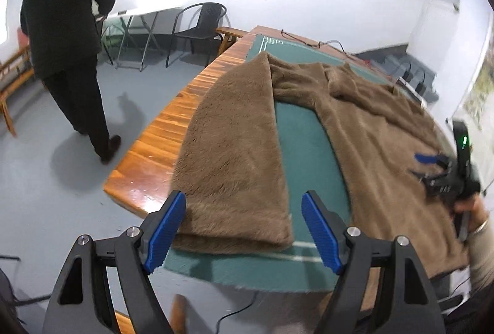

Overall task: Fold clothes
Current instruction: 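Withdraw both grippers open above the folded sweatshirt, then grasp the other sweatshirt sleeve cuff with the left gripper, then lift the held sleeve with the left gripper, fold it across the body, release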

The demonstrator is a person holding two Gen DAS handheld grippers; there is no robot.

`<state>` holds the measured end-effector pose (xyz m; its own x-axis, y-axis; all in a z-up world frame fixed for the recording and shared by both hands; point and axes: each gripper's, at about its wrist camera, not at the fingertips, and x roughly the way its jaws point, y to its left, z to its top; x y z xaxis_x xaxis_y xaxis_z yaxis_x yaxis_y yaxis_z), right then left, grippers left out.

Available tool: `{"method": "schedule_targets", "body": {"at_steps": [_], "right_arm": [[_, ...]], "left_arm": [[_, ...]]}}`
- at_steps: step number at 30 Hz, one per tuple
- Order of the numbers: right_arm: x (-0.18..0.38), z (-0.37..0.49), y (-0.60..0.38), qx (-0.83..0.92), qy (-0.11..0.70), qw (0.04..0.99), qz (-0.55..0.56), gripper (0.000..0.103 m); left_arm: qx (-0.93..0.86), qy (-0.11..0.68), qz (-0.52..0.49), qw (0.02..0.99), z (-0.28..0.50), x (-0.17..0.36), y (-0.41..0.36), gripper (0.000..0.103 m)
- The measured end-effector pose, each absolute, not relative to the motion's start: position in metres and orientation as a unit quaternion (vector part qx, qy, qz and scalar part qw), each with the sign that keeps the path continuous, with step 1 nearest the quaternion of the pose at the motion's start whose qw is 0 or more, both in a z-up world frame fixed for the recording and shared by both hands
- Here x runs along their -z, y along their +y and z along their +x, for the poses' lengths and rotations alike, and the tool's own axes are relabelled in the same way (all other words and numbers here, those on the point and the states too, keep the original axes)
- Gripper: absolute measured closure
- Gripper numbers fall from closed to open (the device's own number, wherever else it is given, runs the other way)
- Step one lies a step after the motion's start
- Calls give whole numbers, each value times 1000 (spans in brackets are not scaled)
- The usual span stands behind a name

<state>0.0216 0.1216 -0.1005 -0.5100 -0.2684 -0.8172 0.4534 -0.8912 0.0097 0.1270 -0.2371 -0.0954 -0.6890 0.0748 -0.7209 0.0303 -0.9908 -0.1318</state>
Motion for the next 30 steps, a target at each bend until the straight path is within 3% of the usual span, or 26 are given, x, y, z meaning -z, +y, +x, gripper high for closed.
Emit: {"method": "schedule_targets", "body": {"at_steps": [15, 17, 20, 26, 30], "right_arm": [[101, 21, 123, 863, 100, 211, 448, 1], [101, 21, 123, 863, 100, 211, 448, 1], [101, 21, 123, 863, 99, 212, 448, 1], [100, 21, 123, 863, 97, 213, 448, 1], [100, 21, 124, 863, 98, 213, 447, 1]], "left_arm": [[-906, 24, -423, 17, 109, 125, -201, 24], [-904, 16, -427, 7, 105, 123, -205, 43], [-902, -38, -429, 12, 99, 114, -222, 87], [-921, -130, -367, 14, 94, 60, -255, 89], [-923, -239, -299, 38, 93, 5, -294, 89]]}}
